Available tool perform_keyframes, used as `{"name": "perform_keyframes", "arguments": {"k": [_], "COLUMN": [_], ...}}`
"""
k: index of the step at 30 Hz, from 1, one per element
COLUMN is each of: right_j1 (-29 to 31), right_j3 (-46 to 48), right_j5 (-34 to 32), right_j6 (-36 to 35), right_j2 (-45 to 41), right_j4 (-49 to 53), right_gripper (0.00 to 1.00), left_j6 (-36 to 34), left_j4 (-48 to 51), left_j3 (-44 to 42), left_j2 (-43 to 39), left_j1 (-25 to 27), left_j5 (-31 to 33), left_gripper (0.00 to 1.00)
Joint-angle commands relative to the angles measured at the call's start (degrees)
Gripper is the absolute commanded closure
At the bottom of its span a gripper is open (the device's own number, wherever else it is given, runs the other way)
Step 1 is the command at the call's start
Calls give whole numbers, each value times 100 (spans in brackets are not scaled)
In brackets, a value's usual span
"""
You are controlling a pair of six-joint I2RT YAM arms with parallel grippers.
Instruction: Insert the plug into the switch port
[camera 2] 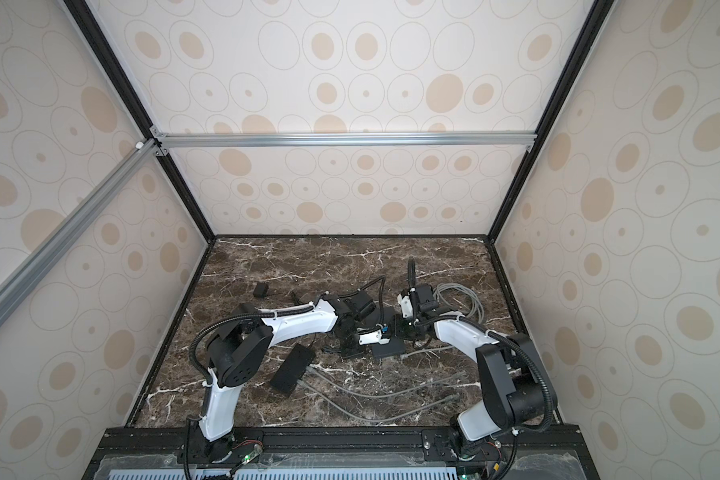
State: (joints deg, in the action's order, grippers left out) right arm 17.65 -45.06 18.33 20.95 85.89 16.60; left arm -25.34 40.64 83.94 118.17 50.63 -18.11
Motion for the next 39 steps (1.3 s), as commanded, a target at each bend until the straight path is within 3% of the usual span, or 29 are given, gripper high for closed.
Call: {"name": "perform_keyframes", "arguments": {"k": [1,12,21,39], "right_j1": [-125,-130,-126,-128], "right_j3": [202,272,397,509], "right_j5": [-454,-20,503,1138], "right_j6": [-103,-117,-109,-221], "right_j2": [1,388,591,613], "right_j4": [688,574,281,69], "right_gripper": [53,54,60,67], "left_j6": [-97,39,213,258], "left_j4": [120,45,-91,-313], "left_j3": [97,157,199,89], "left_j2": [171,259,311,406], "left_j1": [56,63,61,94], "left_j5": [59,281,492,167], "left_gripper": [100,100,100,100]}}
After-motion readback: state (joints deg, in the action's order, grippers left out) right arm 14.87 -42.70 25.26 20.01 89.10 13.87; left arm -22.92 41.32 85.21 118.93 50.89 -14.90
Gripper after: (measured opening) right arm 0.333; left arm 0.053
